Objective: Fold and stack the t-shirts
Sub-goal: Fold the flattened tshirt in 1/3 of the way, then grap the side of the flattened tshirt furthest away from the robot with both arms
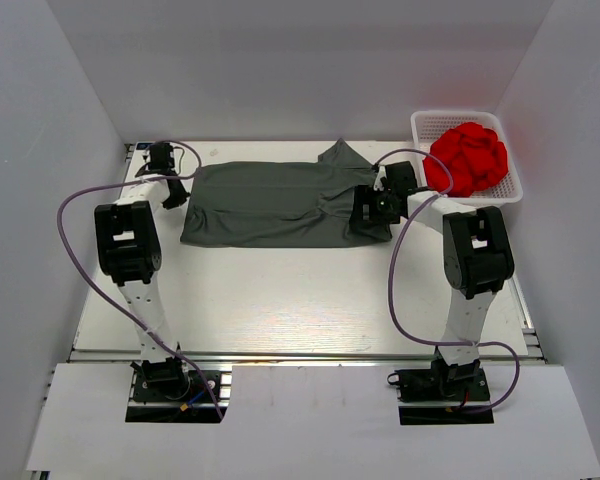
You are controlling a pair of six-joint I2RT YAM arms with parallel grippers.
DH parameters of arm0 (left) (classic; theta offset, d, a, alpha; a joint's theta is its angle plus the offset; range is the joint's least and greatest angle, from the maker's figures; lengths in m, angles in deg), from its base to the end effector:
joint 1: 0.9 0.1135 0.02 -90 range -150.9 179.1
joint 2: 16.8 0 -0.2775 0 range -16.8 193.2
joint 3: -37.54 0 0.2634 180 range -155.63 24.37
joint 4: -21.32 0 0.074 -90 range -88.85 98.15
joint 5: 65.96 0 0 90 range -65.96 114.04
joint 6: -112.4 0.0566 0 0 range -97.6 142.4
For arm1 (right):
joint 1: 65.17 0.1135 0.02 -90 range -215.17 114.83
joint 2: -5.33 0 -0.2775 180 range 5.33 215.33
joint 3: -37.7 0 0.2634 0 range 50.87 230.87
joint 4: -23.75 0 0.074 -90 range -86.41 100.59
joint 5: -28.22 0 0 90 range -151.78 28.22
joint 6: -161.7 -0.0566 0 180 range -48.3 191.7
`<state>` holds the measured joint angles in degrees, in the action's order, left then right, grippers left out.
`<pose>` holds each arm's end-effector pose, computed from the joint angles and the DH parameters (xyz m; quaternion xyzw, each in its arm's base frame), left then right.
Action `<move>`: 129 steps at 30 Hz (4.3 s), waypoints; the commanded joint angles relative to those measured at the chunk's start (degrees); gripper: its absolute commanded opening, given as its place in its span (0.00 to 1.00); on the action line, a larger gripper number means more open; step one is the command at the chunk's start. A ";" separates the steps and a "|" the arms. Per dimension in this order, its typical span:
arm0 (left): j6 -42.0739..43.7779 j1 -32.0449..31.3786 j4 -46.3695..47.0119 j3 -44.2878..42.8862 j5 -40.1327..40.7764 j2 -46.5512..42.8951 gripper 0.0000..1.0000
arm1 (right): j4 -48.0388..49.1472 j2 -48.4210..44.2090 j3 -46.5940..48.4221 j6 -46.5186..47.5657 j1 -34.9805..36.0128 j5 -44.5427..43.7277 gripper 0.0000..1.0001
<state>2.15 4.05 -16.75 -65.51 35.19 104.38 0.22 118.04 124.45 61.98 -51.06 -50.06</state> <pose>0.4833 0.0528 0.1613 -0.2353 0.9232 0.0536 0.2991 0.4317 0.1204 0.1558 -0.0711 0.9312 0.1648 0.3172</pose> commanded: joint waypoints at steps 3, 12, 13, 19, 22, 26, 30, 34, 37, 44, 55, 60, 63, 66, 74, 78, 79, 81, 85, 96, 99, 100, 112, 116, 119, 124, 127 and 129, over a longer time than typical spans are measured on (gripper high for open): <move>-0.49 0.32 2.22 -0.29 -5.26 -4.98 0.97 | -2.90 -3.01 0.86 3.12 -0.31 4.36 0.90; 0.92 -2.22 14.79 14.11 -27.40 -18.87 1.00 | -2.64 -6.71 3.94 4.97 -0.13 4.98 0.90; 0.91 -2.23 15.93 17.69 -29.51 -19.49 1.00 | -3.07 -6.80 4.03 4.97 -0.13 4.80 0.90; -0.76 -3.28 19.54 27.99 -33.83 -22.04 1.00 | -5.89 -8.10 2.71 6.81 0.39 8.02 0.89; -1.28 -3.80 21.65 31.61 -35.94 -22.66 1.00 | -1.77 -10.39 -1.06 5.68 0.66 22.03 0.90; -1.28 -3.81 22.36 33.37 -35.42 -23.72 1.00 | 0.26 -10.32 -3.62 5.06 1.27 28.00 0.90; -1.28 -3.81 21.74 33.37 -34.27 -22.05 1.00 | -1.05 -8.21 -3.80 5.41 1.62 25.90 0.90; -0.76 -3.28 19.55 33.37 -33.04 -19.77 1.00 | -2.37 -5.40 -2.75 6.20 1.36 22.38 0.90; -1.37 -2.67 18.41 33.37 -31.56 -19.23 1.00 | -3.51 -3.11 0.32 5.50 0.92 17.03 0.90; -0.76 -2.67 15.42 31.80 -26.63 -19.23 1.00 | -6.33 1.90 6.75 4.62 0.05 1.56 0.90; 0.30 -2.67 14.36 30.04 -27.24 -19.23 1.00 | -8.97 2.18 10.79 9.54 -0.14 -3.39 0.90; 0.83 -3.28 14.36 28.28 -29.78 -19.85 1.00 | -7.39 -3.71 10.18 11.19 0.22 1.01 0.90; 0.83 -3.28 14.97 27.67 -30.32 -20.99 1.00 | -6.77 -5.56 8.78 10.60 0.39 6.28 0.90; 0.83 -3.28 15.58 27.04 -30.32 -21.52 1.00 | -4.67 -6.09 7.28 10.15 1.09 14.70 0.90; -1.55 -3.28 16.64 24.58 -29.79 -17.31 1.00 | -2.37 4.61 10.96 3.48 1.54 17.98 0.90; -2.07 -3.28 16.64 25.81 -30.58 -14.84 1.00 | -2.11 7.35 10.36 1.55 1.19 16.58 0.90; -2.07 -3.28 16.64 26.42 -30.58 -14.32 1.00 | -2.20 7.35 7.92 1.37 1.18 15.97 0.90; -3.21 -3.28 16.64 29.58 -30.58 -14.92 1.00 | -2.11 5.69 5.53 1.01 1.10 13.95 0.90; -4.62 -3.28 16.04 38.88 -30.58 -19.13 1.00 | -0.36 -1.59 -8.15 -0.13 1.45 12.62 0.90; -9.28 -4.33 4.18 56.85 -30.85 -51.03 1.00 | -7.38 -28.31 -32.10 -1.98 4.35 13.41 0.90; -7.01 -4.34 4.07 51.51 -27.35 -54.82 1.00 | -8.09 -32.01 -26.32 -0.49 4.61 14.10 0.90; -7.00 -4.34 5.12 50.35 -26.20 -54.83 1.00 | -8.00 -32.02 -24.82 -0.31 4.44 14.20 0.90; -3.58 -2.06 3.20 18.19 -12.56 -21.28 1.00 | -11.85 -3.07 18.04 1.88 3.91 -2.65 0.90; -2.25 -2.05 2.67 8.44 -10.90 -10.90 0.88 | -15.64 6.34 30.20 3.47 3.56 -4.95 0.90; -0.68 -2.05 1.53 3.51 -12.20 -5.02 0.72 | -17.31 12.17 37.41 3.30 3.12 -6.62 0.90; 0.83 -2.05 1.53 2.00 -15.46 -1.22 0.51 | -17.32 16.67 41.90 2.95 1.98 -7.51 0.90; 1.44 -2.05 2.23 4.97 -16.17 -1.74 0.47 | -17.49 18.25 42.17 2.16 1.27 -8.30 0.90; 1.44 -2.05 2.84 6.90 -16.17 -2.35 0.48 | -17.31 19.13 42.70 2.16 0.66 -8.04 0.90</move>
<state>2.53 1.89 -13.54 -60.86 20.46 103.88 -16.81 136.79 163.88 64.39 -49.31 -57.07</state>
